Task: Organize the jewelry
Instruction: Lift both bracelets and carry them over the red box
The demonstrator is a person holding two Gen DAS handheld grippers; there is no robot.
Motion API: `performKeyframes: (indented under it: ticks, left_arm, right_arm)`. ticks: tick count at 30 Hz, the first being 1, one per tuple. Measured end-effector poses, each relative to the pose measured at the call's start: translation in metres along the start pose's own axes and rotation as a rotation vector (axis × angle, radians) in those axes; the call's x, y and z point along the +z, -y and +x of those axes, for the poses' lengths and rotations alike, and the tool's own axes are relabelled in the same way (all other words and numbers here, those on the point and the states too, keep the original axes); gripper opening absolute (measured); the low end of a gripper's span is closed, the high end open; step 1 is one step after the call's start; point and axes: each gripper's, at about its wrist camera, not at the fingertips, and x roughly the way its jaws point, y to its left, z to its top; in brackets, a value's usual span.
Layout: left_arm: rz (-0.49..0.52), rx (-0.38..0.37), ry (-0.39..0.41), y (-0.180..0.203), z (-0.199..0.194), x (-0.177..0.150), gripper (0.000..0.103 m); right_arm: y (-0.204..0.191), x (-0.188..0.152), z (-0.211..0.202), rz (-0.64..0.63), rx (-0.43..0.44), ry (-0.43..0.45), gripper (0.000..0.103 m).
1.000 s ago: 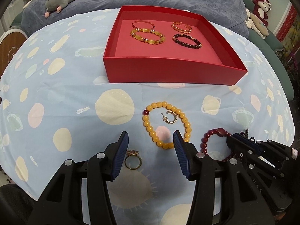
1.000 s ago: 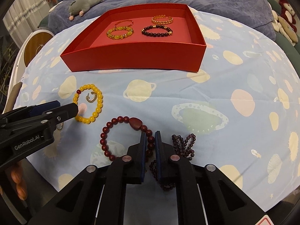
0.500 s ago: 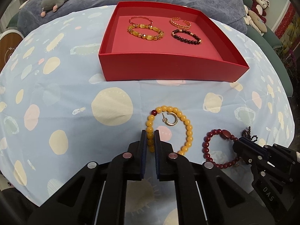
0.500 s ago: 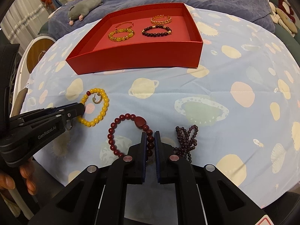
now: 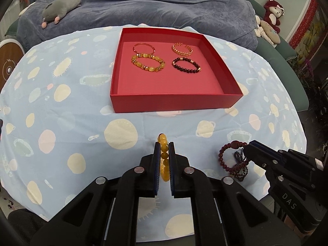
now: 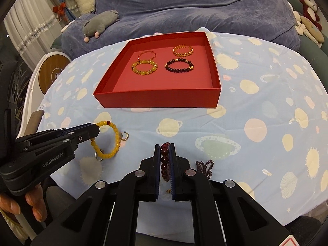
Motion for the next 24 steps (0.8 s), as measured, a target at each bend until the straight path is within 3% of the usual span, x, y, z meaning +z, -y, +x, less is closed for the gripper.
performKeyframes:
  ticks: [11, 24]
  left_arm:
    - [0.027, -0.068, 0.062, 0.02, -0.027, 0.036, 0.007]
    - [0.035, -0.16, 0.128, 0.023, -0.027, 0.116, 0.007]
  right_arm:
    - [0.0, 0.043, -0.023, -0.019, 0.009, 0.066, 0.008]
    - [-0.003, 0.124, -0.012, -0.039, 0.019, 0.137, 0.008]
